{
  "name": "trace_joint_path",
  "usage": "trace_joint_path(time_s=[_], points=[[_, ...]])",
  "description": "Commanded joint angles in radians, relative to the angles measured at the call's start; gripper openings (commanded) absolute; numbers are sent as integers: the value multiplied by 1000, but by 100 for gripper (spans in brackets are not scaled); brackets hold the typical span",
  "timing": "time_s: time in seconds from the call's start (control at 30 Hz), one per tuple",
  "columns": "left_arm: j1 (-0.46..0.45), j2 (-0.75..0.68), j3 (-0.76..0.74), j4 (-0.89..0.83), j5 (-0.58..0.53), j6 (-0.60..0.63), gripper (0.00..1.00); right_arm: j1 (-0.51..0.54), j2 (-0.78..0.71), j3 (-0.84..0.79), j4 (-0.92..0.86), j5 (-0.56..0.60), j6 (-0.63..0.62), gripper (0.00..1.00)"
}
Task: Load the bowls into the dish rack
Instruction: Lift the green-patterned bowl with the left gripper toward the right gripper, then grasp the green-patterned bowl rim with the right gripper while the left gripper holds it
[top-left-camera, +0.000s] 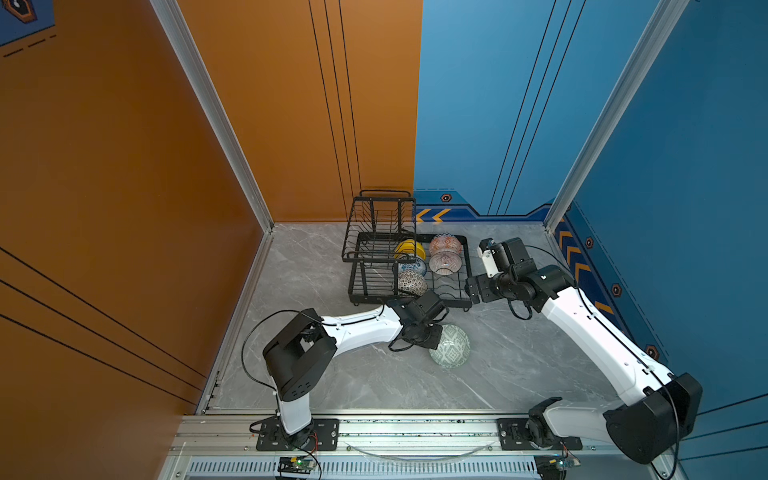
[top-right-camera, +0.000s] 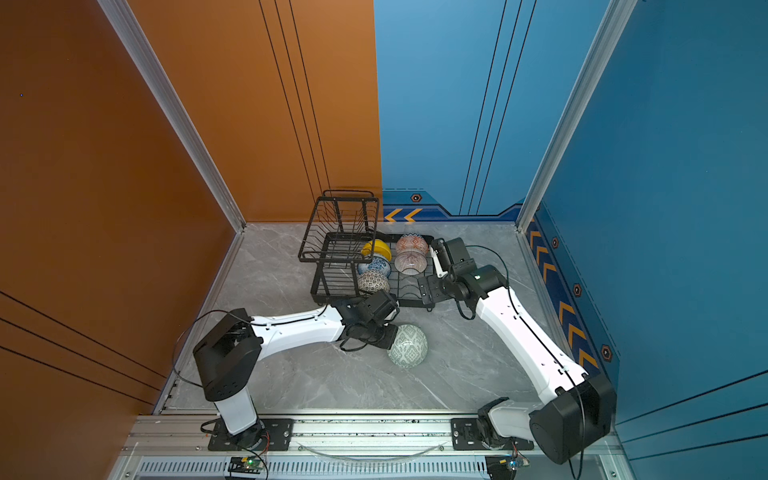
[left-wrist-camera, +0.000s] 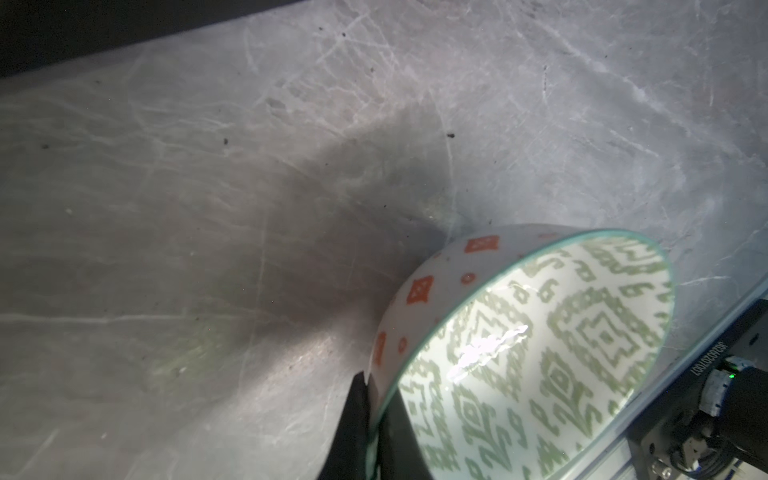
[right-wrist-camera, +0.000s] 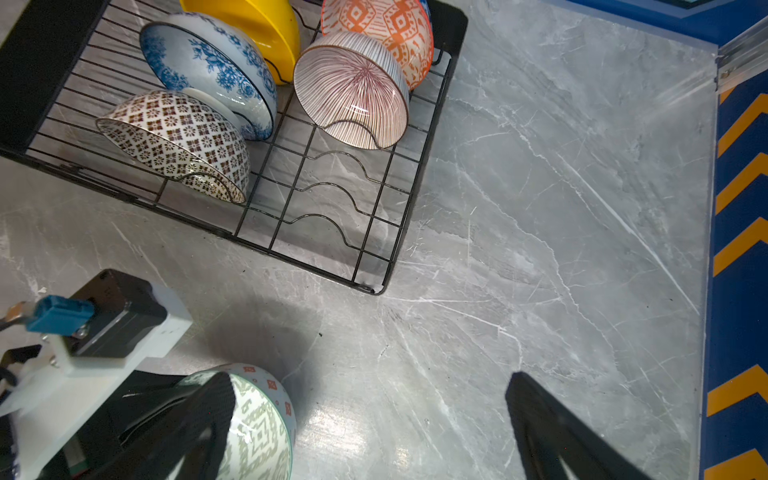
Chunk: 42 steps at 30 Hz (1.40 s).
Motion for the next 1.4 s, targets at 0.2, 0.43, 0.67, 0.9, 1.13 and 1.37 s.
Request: trace_joint_path(time_s=[0.2, 0.43, 0.67, 0.9, 1.13, 1.37], points=[[12, -187, 96, -146, -143, 54, 0, -10, -162, -28, -25, -138, 28, 100], [19, -261, 160, -162, -216, 64, 0, 18, -260, -38, -48, -229, 90, 100], [39, -278, 247, -163, -247, 104, 0, 97, -264, -45, -39, -213, 141, 96], [51, -268, 315, -166, -235, 134, 0, 180, -214, -58, 23, -138, 194, 81], [48, -271, 329, -166, -219, 142, 0, 194, -163, -53, 66, -22, 238, 54], [42, -283, 309, -163, -225, 142, 0, 203, -109, -35, 87, 9, 253, 36]])
